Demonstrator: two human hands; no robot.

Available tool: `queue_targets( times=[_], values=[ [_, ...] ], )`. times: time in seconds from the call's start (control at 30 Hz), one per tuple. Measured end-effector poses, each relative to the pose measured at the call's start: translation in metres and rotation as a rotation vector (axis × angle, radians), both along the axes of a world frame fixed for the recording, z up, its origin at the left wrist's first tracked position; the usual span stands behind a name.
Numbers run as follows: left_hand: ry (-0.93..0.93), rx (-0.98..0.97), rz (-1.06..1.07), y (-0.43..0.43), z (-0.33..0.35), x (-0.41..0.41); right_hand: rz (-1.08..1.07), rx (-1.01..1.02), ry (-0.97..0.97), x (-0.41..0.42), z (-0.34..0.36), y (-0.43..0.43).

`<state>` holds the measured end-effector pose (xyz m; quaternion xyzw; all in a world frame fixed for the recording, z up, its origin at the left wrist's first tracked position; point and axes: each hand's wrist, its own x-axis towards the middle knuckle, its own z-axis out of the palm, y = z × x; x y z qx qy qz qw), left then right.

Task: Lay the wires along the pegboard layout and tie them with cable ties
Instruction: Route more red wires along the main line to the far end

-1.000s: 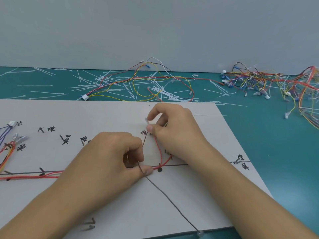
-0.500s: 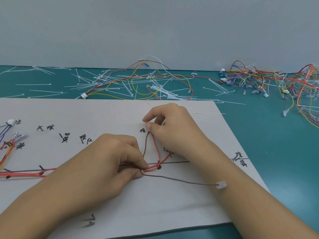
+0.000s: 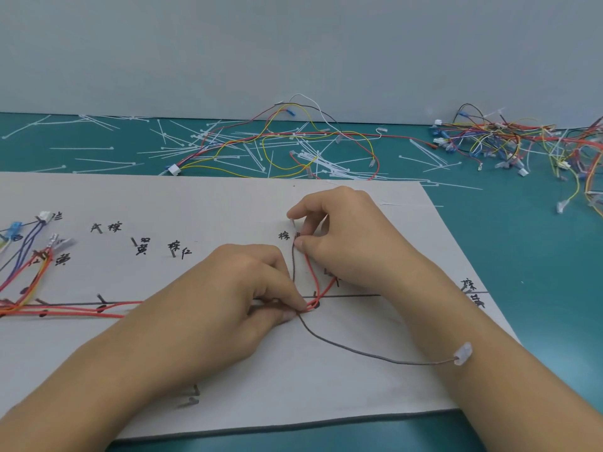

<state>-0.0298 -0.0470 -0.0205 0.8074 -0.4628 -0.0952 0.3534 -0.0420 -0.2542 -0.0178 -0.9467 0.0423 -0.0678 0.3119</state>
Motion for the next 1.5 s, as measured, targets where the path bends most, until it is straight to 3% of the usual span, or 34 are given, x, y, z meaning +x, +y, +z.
queue_targets(
  times=[0.33, 0.73, 1.17, 1.5],
  values=[
    [-0.037, -0.049, 0.066, -0.013, -0.004, -0.008, 0.070, 0.003, 0.018, -0.006, 0.007, -0.004],
    [-0.006, 0.002, 0.094, -0.011, -0.006, -0.006, 0.191, -0.043, 0.181, -0.026, 0.027, -0.025],
    [-0.029, -0.014, 0.063, -0.012, -0.009, -0.005, 0.169, -0.056, 0.139, -0.020, 0.015, -0.022],
    [-0.075, -0.032, 0.068, -0.012, -0.010, -0.006, 0.061, 0.154, 0.052, -0.013, 0.010, -0.013]
  ],
)
